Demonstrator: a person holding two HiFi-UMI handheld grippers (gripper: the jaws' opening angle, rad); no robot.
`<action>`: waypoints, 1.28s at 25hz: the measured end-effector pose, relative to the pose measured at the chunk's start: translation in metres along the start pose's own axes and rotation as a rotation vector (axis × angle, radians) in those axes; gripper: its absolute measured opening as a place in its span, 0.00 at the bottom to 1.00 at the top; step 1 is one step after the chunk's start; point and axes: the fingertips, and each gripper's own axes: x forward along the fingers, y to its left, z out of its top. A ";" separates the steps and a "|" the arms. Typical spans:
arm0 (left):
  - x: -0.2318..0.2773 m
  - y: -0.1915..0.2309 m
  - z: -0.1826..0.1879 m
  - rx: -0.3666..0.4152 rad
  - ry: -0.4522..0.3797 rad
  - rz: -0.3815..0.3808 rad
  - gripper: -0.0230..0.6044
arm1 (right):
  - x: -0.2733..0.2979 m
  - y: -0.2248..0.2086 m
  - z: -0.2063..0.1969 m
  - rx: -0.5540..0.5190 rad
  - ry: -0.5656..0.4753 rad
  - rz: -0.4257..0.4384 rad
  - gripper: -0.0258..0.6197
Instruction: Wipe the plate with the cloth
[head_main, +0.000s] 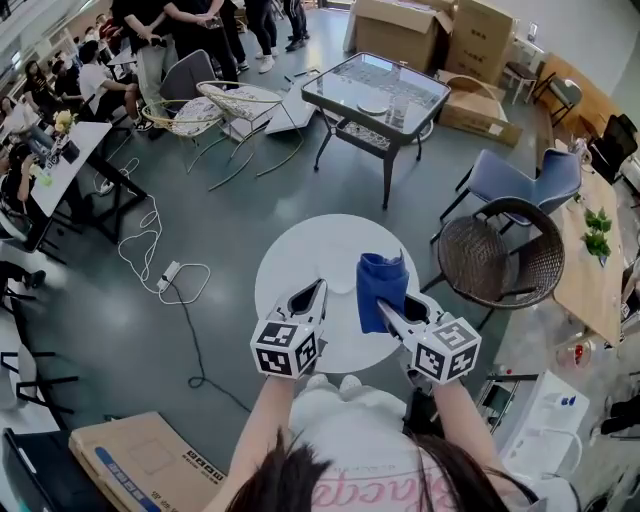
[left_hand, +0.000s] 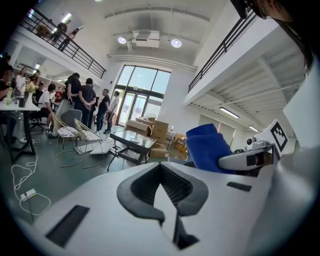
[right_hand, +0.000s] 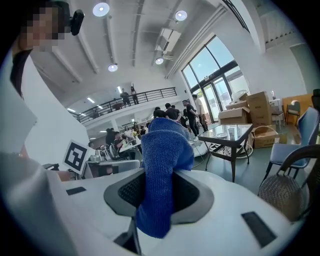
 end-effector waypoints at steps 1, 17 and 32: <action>0.004 0.005 -0.002 -0.011 0.012 0.010 0.05 | 0.004 -0.003 0.001 0.006 0.004 0.003 0.25; 0.077 0.064 -0.061 -0.162 0.279 -0.007 0.47 | 0.061 -0.047 -0.016 0.124 0.068 -0.043 0.25; 0.142 0.124 -0.162 -0.311 0.629 0.020 0.44 | 0.114 -0.083 -0.061 0.194 0.134 -0.086 0.25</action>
